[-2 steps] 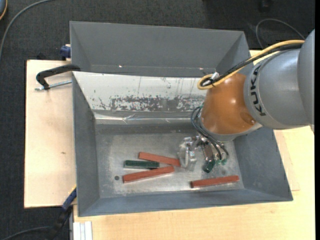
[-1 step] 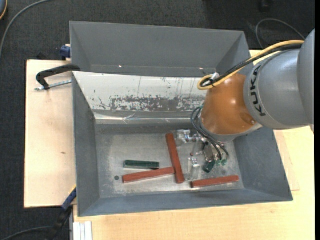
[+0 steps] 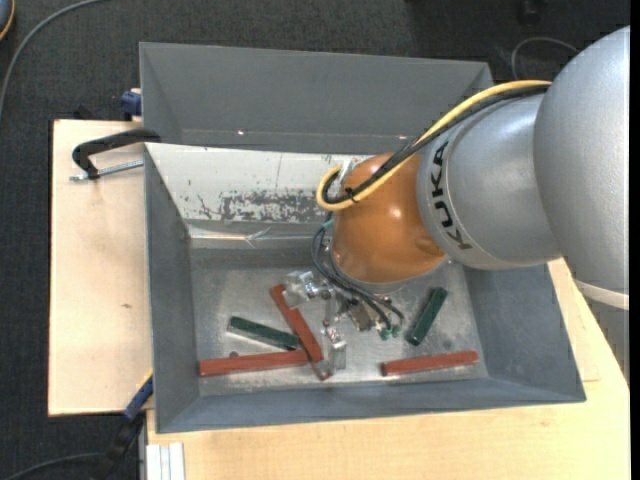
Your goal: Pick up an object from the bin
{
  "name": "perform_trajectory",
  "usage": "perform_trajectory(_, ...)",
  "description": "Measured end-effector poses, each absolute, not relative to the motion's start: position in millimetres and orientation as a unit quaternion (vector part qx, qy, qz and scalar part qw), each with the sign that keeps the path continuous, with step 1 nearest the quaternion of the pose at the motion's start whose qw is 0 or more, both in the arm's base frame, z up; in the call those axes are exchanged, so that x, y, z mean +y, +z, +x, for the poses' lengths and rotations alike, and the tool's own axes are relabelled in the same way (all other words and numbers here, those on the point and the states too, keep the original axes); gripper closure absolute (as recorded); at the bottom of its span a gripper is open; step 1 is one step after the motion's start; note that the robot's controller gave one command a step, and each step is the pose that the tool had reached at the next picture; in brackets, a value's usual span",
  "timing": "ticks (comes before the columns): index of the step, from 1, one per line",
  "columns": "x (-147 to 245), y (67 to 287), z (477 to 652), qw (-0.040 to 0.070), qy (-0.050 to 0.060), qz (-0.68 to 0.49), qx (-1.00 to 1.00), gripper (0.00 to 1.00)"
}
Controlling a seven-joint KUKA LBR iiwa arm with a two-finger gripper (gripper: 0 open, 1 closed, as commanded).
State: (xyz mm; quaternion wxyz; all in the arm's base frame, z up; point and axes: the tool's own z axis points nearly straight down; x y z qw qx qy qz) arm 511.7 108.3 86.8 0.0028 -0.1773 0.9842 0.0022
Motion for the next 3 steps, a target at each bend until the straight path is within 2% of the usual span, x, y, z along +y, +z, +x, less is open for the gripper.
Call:
perform_trajectory(1, 161.2, 70.3, 507.1, 0.002, 0.002, -0.251, 0.968, 0.00)
perform_trajectory(2, 159.7, 70.2, 507.4, 0.002, 0.001, -0.250, 0.968, 1.00)
perform_trajectory(3, 163.0, 253.9, 516.4, 0.006, 0.001, -0.238, 0.971, 1.00)
